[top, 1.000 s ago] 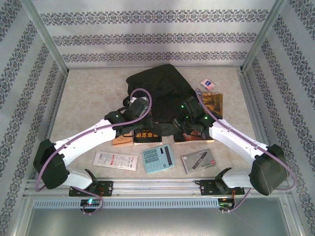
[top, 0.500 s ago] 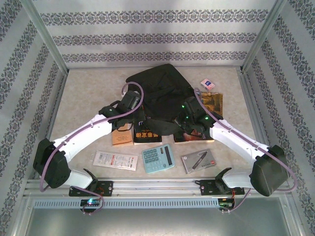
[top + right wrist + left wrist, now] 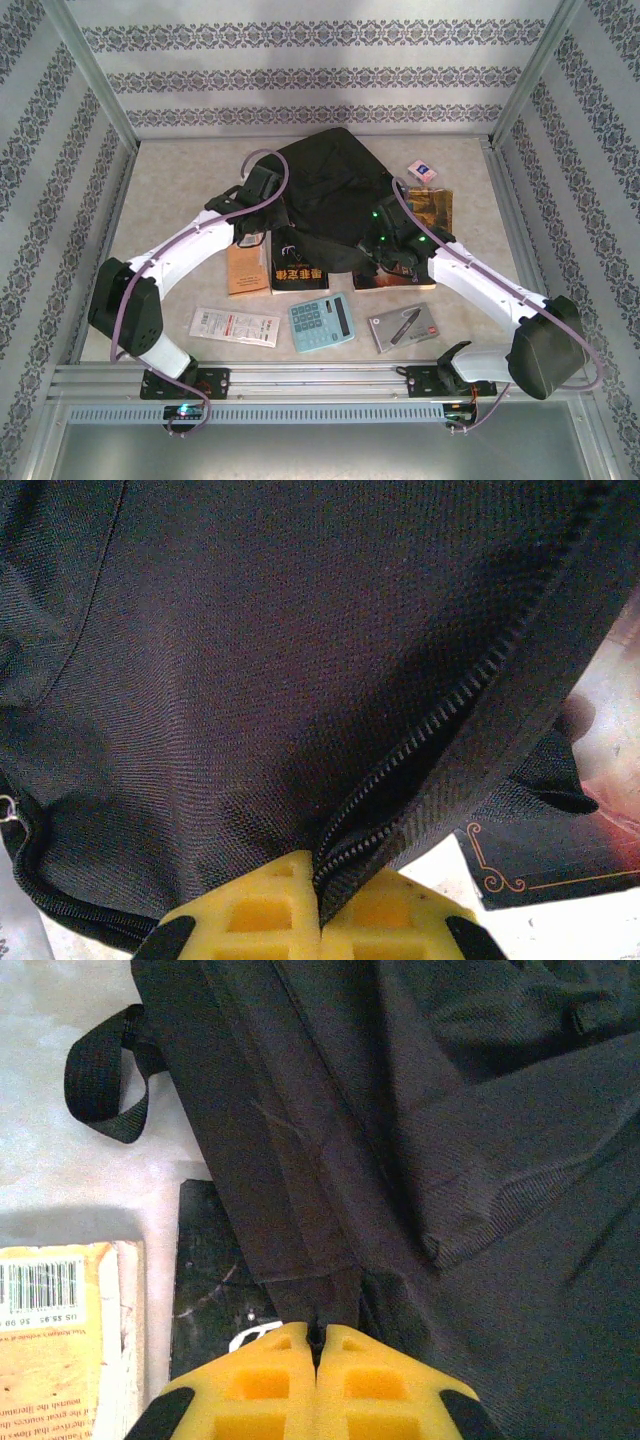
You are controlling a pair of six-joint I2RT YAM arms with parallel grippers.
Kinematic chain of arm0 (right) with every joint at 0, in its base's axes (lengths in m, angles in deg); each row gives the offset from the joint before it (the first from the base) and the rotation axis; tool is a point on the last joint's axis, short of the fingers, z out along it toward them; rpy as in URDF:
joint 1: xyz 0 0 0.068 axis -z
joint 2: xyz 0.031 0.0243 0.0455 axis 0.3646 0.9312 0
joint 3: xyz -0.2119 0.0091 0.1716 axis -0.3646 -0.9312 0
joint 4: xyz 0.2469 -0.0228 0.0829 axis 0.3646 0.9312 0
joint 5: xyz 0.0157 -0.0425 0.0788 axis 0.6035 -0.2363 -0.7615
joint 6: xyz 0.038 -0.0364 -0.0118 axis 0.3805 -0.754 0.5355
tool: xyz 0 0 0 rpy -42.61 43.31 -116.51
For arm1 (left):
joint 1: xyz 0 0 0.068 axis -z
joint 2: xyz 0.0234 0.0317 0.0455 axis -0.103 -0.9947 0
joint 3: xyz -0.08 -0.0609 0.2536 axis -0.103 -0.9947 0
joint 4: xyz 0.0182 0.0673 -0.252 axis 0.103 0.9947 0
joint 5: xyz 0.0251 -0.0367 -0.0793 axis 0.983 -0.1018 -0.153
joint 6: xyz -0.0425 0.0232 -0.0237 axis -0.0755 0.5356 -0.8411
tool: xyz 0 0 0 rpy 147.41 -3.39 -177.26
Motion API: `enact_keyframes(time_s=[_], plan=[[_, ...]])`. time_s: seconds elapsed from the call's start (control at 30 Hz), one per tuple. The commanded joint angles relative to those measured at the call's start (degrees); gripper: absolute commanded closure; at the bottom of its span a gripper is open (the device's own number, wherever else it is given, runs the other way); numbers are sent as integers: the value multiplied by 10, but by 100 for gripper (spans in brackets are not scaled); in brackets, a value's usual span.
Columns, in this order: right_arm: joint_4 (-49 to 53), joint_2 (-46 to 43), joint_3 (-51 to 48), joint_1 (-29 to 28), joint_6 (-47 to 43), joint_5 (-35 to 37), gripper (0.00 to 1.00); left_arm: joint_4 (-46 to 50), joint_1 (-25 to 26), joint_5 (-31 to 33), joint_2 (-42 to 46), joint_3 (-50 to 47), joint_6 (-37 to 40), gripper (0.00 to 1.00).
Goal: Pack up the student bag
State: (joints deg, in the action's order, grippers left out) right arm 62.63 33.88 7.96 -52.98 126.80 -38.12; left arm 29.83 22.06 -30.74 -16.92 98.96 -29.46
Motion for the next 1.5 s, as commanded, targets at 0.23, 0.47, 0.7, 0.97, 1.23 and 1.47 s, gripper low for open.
enact_keyframes(time_s=[0.23, 0.47, 0.7, 0.97, 1.23, 1.47], plan=[[-8, -4, -8, 17, -70, -10, 100, -11, -62, 31, -28, 39, 12, 100], [-36, 4, 7, 15, -114, -42, 100, -11, -84, 32, -69, 68, 16, 100], [-111, 17, 32, 12, -219, -87, 100, -59, -112, 35, 33, -9, -11, 100], [-119, 119, 193, 3, -312, -175, 100, -59, -121, 62, 173, -82, 10, 73], [-76, 312, 379, 14, -330, -222, 100, -71, -128, 42, 293, -142, 56, 34], [-10, 400, 435, 35, -380, -242, 100, -25, -130, -19, 306, -142, 90, 34]])
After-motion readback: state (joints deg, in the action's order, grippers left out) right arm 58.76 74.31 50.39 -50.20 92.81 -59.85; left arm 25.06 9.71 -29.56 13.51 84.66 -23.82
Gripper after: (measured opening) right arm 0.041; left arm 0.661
